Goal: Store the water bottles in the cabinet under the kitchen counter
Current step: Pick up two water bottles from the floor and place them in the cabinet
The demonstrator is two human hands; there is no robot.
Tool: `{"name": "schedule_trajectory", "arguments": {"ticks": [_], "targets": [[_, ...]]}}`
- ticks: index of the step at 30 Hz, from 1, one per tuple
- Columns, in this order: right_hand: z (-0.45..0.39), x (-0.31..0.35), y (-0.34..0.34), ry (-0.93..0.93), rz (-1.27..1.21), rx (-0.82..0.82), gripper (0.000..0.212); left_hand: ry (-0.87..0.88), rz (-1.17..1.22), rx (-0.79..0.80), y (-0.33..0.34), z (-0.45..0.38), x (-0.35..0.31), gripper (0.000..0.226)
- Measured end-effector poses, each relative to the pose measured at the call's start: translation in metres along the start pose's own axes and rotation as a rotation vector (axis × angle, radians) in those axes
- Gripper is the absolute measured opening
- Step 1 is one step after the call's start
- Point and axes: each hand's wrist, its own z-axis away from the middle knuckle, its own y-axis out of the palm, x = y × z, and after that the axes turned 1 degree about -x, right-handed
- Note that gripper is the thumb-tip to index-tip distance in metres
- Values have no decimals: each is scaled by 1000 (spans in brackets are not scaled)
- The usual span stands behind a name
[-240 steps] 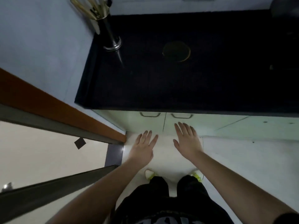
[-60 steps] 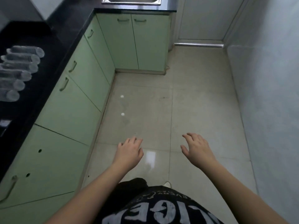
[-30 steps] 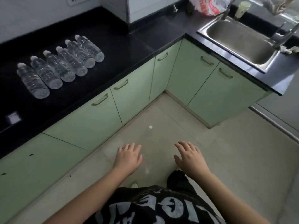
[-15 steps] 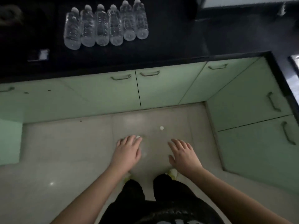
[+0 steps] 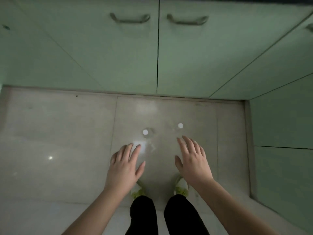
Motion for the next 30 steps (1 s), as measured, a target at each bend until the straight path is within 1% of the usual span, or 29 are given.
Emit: {"name": "schedule_trajectory", "arguments": {"ticks": [4,7,11,14,17,21,23,25,27,30], "targets": [[-33,-26,89,36,-40,-48,60,22,26,-84,98,-36,14,56],[-52,-52,154,96,-40,-37,65,9,36,-77,169,-58,27,61],[-68,-90,233,161,13,-43,73,-126,106,-53,257,-72,44,78],[-88,-118,280,224,7,-54,80,-297,291,-45,304,-85,51,97],[-115,-142,316,278,-101,-95,90,-320,426,-71,341,-106,56,109],[-157,-166,356,411,-391,-141,102,-404,676,-95,386,-142,68,121],[-176,-176,373,477,-559,-174,109,-413,808,-125,408,-165,78,120],[-192,-185,386,507,-721,-204,109,-412,899,-127,429,-186,88,110],[-205,-191,394,496,-830,-231,101,-391,930,-122,443,-201,95,94],[-221,-194,401,458,-894,-259,88,-448,894,-92,453,-211,97,86]]}}
